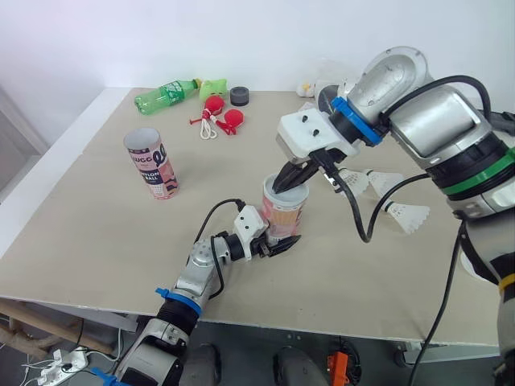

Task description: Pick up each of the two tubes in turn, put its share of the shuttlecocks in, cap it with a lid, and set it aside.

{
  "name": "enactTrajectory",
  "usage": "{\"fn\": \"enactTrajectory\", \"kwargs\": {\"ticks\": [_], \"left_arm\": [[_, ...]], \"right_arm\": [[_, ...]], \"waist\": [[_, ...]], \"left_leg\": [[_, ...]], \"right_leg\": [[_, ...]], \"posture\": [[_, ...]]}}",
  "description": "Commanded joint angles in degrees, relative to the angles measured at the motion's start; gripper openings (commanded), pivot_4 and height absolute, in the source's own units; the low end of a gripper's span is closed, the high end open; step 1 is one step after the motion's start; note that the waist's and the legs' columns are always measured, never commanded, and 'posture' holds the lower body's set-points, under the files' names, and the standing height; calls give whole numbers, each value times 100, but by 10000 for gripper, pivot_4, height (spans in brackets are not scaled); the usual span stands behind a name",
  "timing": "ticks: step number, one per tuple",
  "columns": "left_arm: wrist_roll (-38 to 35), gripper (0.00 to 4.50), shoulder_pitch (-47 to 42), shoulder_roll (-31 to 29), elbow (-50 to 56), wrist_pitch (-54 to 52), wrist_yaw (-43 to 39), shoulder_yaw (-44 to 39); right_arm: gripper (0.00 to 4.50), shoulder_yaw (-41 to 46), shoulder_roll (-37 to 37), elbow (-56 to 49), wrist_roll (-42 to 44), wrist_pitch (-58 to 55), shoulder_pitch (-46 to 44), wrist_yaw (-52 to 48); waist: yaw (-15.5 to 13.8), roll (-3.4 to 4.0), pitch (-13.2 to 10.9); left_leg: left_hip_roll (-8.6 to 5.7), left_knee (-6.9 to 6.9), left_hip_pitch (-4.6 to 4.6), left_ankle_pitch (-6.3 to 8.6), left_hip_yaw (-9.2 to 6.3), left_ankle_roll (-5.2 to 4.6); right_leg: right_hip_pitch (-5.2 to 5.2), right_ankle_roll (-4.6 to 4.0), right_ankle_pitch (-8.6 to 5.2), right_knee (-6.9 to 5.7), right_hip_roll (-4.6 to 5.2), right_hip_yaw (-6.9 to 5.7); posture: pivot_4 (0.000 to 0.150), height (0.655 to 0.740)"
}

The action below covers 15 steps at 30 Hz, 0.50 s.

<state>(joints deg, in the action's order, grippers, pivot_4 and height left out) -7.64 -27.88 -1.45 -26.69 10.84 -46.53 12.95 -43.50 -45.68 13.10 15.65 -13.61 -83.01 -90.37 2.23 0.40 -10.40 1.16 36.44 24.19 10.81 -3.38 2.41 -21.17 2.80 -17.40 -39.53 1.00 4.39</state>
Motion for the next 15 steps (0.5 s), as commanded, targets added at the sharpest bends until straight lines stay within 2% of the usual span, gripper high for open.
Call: {"fn": "enactTrajectory", "kwargs": {"ticks": [1, 15], "left_arm": [[42, 31291, 126, 9, -238, -83, 26, 26], [64, 31291, 162, 26, -196, -107, 54, 7]], "right_arm": [[390, -184, 21, -153, -215, 47, 207, -213], [390, -207, 68, -178, -985, 448, 686, -213]], "waist": [[0, 2, 5], [38, -15, 89]], "left_leg": [[0, 0, -2, 0, 1, 0], [1, -13, -44, 0, 3, 0]], "right_leg": [[2, 0, 0, 0, 0, 0], [37, 8, -7, 7, -2, 1]], "posture": [[1500, 7400], [1500, 7400]]}}
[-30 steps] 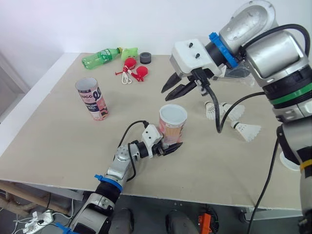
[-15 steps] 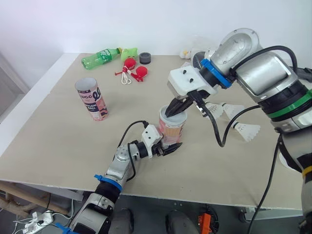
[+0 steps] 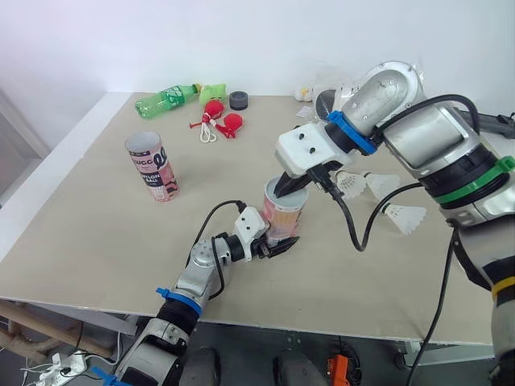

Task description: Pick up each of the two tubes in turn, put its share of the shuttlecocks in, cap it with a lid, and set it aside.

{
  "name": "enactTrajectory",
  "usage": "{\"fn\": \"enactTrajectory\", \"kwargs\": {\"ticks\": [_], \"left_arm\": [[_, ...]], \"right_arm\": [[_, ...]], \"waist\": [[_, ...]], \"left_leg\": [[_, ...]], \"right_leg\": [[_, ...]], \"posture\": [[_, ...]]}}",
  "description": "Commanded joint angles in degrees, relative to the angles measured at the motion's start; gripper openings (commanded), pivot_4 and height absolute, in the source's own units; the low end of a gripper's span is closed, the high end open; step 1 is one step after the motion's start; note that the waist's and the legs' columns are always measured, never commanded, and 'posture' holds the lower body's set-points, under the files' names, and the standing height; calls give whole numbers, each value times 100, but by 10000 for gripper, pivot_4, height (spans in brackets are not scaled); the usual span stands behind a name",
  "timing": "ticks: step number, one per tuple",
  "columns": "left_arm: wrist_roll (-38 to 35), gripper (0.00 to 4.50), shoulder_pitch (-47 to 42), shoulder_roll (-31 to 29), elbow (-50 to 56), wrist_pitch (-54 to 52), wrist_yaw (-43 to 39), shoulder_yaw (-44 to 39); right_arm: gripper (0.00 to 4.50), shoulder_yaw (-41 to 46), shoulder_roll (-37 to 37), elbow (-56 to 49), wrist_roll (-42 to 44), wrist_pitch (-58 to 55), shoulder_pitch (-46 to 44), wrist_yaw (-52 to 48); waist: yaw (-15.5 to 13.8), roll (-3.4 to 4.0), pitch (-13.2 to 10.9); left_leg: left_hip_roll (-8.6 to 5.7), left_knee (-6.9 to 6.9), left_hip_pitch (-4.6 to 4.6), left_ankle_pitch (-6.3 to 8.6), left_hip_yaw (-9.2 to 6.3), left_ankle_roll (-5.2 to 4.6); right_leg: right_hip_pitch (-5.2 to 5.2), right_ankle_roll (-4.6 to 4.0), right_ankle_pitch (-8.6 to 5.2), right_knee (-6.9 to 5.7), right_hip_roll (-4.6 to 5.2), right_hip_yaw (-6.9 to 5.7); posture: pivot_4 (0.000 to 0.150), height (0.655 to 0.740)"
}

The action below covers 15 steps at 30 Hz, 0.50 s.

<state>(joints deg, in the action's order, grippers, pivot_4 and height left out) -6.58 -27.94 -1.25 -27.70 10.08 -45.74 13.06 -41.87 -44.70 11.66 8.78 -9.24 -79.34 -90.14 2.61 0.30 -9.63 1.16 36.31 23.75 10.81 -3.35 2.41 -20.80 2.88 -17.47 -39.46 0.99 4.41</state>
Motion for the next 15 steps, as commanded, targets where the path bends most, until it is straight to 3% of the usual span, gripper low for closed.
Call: {"fn": "enactTrajectory", "kwargs": {"ticks": [1, 8, 15], "left_arm": [[-41, 31291, 173, 1, -88, -36, -30, -1], [-51, 31291, 167, -32, -83, -64, -86, 5], [-68, 31291, 108, -30, -117, -89, -145, -4]], "right_arm": [[390, -342, -22, -48, -293, -9, 345, -236], [390, -11, 18, -89, -156, -232, 393, -236], [390, 923, -5, 57, 438, -918, 102, -236]], "waist": [[0, -13, 22], [-1, -23, 28], [-1, -31, 21]], "left_leg": [[0, -2, -1, 0, 0, 0], [0, -17, -13, 0, 0, 0], [0, -31, -17, 0, -1, 0]], "right_leg": [[0, -2, -1, 1, 0, 0], [12, -6, -2, 10, 1, 1], [11, -11, -3, 11, 1, 1]], "posture": [[1500, 7400], [1500, 7400], [1500, 7400]]}}
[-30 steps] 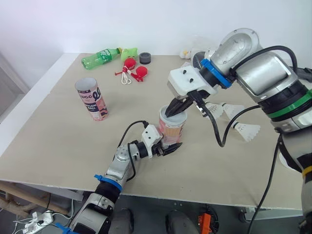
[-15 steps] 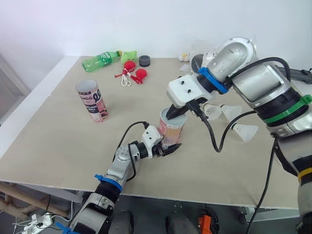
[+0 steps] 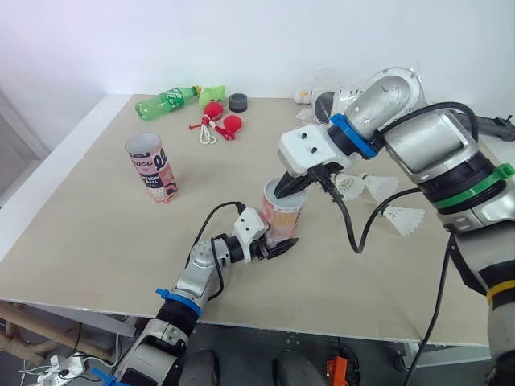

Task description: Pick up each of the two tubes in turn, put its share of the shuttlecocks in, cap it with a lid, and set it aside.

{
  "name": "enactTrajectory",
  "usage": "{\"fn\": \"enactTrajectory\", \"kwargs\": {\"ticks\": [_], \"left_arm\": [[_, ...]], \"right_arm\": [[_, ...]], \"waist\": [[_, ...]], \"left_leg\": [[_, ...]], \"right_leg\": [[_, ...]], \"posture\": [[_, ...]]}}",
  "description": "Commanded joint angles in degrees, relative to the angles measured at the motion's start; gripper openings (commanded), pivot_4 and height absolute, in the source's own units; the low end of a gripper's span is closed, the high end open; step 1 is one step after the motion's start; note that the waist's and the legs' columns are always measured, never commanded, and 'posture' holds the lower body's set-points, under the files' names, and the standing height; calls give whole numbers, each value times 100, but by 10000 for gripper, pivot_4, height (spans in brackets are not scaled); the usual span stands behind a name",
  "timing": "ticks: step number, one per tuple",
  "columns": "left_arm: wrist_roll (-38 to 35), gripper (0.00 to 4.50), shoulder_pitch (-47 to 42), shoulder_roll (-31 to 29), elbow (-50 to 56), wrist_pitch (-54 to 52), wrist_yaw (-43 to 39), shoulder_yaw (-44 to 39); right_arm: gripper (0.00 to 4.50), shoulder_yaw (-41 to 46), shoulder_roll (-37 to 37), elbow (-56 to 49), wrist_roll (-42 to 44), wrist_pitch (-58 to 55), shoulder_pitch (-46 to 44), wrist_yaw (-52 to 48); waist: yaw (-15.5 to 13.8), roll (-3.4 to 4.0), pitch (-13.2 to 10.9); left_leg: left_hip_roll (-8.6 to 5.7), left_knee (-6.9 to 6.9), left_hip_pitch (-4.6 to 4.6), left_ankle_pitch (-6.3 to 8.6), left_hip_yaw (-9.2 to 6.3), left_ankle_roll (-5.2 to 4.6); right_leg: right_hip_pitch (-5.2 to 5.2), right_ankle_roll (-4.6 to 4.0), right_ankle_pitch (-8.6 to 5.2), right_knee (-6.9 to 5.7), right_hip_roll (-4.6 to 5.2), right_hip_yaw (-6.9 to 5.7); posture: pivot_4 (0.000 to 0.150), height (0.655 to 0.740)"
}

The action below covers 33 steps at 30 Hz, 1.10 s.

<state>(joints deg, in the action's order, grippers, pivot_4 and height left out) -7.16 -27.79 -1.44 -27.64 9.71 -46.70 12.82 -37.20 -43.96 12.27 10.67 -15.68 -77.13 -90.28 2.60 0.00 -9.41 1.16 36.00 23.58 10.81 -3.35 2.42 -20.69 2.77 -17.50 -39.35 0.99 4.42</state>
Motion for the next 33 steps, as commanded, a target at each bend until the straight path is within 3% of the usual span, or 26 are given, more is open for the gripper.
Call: {"fn": "enactTrajectory", "kwargs": {"ticks": [1, 6, 10, 14, 19, 21, 23, 26, 31, 33], "left_arm": [[-13, 31291, 89, -12, -128, -54, -56, 17], [-20, 31291, 63, -20, -119, -82, -101, 23], [-135, 31291, -32, 41, -117, -181, -165, -30], [-85, 31291, -202, 63, -221, -213, -174, 1], [-123, 31291, -504, 165, -474, -187, -286, -3], [-118, 31291, -606, 191, -590, -154, -310, -21], [-125, 31291, -714, 217, -714, -133, -328, -50], [-138, 31291, -838, 261, -885, -100, -384, -77], [-123, 31291, -842, 247, -972, -105, -550, -37], [-90, 40529, -826, 208, -987, -128, -595, -18]], "right_arm": [[390, 534, -92, -13, 288, -341, -124, -222], [390, 1348, -357, -433, 643, -1022, 223, -58], [390, 2555, -470, -963, 1233, -1809, 919, 769], [13773, 3627, -511, -1677, 1505, -2239, 2049, 1773], [38721, 4786, -557, -2807, 2060, -2955, 3598, 2619], [44693, 5169, -544, -3178, 2251, -3154, 4113, 2900], [44693, 5589, -350, -3609, 2485, -3326, 4709, 3305], [44693, 6135, 666, -4365, 2960, -3340, 5656, 4343], [44693, 5841, 1379, -4962, 2666, -2702, 6789, 4901], [45000, 5665, 1446, -4961, 2461, -2417, 7092, 5015]], "waist": [[-1, -1, -1], [-27, -8, -4], [-60, -13, -8], [-76, -22, -12], [-122, -25, -15], [-128, -28, -16], [-131, -30, -17], [-125, -52, -21], [-120, -47, -24], [-118, -49, -24]], "left_leg": [[0, 0, 6, 0, 0, 0], [-3, 0, 32, 0, -3, 0], [-6, -1, 40, 0, -5, 0], [-8, 2, 47, -1, -10, -1], [-17, 6, 66, -4, -11, -5], [-20, 5, 72, -4, -13, -5], [-26, 4, 75, -4, -13, -5], [-31, 3, 74, -4, -16, -5], [-37, 3, 75, -6, -14, -8], [-40, 5, 74, -6, -12, -8]], "right_leg": [[-5, 0, 0, 0, 1, 0], [-23, 1, -1, 7, 5, -3], [-25, 2, -1, 13, 7, -3], [-26, 3, -1, 13, 6, -6], [-37, 9, -3, 15, 8, -3], [-40, 13, -5, 16, 10, -4], [-42, 17, -7, 17, 15, -4], [-37, 25, -13, 18, 20, -7], [-40, 31, -15, 16, 25, -4], [-39, 36, -15, 17, 27, -2]], "posture": [[1500, 7400], [1500, 7400], [1500, 7400], [1500, 7400], [1500, 7400], [1500, 7400], [1500, 7400], [1500, 7400], [1500, 7400], [1500, 7400]]}}
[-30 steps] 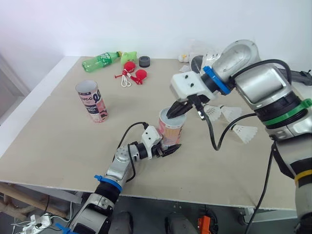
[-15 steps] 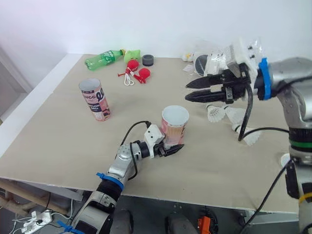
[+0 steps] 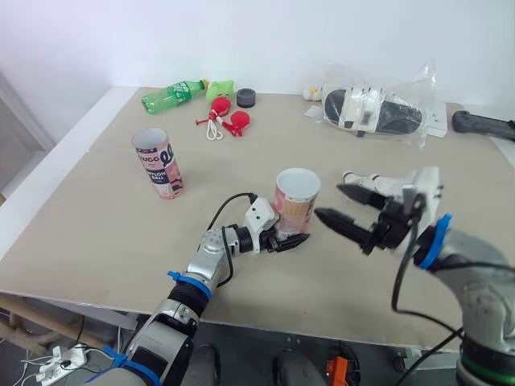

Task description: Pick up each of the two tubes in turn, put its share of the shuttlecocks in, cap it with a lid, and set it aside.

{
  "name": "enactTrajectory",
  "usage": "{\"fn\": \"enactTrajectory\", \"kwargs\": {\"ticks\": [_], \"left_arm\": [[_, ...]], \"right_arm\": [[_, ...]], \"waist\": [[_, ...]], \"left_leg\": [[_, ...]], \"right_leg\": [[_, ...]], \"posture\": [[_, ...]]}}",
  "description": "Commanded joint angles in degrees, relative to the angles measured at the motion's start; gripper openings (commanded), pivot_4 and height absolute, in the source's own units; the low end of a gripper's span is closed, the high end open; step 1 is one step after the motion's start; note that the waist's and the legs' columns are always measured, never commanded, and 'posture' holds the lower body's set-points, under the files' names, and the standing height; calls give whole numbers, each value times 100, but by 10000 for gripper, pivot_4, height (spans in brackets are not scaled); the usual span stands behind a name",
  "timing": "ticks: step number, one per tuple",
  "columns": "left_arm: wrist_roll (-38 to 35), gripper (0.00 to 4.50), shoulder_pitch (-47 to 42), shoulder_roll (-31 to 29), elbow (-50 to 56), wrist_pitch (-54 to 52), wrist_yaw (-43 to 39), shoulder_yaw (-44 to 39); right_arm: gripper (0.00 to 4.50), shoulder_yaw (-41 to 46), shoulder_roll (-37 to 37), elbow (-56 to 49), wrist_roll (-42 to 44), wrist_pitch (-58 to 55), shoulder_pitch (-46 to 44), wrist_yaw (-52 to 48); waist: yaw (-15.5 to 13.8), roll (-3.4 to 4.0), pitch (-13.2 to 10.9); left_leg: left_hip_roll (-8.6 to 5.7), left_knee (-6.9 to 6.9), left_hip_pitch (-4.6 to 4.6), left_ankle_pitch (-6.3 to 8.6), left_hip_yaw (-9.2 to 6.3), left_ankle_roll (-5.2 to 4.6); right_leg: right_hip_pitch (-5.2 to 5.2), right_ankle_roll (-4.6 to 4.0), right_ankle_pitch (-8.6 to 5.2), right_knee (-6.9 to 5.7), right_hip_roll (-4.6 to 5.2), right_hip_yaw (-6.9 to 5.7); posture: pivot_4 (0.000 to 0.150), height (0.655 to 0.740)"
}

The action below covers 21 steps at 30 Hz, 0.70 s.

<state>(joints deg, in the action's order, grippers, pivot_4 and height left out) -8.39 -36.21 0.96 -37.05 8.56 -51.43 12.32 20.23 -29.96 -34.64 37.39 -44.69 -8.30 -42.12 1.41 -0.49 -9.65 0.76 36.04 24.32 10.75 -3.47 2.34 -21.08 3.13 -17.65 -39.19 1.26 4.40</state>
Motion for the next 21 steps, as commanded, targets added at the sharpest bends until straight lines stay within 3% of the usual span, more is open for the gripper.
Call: {"fn": "enactTrajectory", "kwargs": {"ticks": [1, 8, 21], "left_arm": [[52, 43021, 21, -50, -56, -6, -122, 30], [21, 44259, 136, -232, 39, -12, -199, -50], [-312, 44259, 1265, -1308, 1572, -650, -631, -205]], "right_arm": [[45000, -143, 63, -260, -281, 591, 316, 244], [45000, -809, 182, -115, -663, 1131, 771, 460], [45000, -1783, 662, 754, -1448, 2231, 835, 706]], "waist": [[0, -1, 0], [7, -3, 0], [120, -3, 2]], "left_leg": [[-1, 2, 0, 0, 1, 0], [5, -1, -4, 0, -1, 0], [18, -5, -21, -6, -2, 2]], "right_leg": [[1, 7, -3, 0, 1, 0], [1, 33, -18, 0, -6, 0], [11, 25, -14, 0, -16, 2]], "posture": [[1500, 7400], [1500, 7400], [1500, 7400]]}}
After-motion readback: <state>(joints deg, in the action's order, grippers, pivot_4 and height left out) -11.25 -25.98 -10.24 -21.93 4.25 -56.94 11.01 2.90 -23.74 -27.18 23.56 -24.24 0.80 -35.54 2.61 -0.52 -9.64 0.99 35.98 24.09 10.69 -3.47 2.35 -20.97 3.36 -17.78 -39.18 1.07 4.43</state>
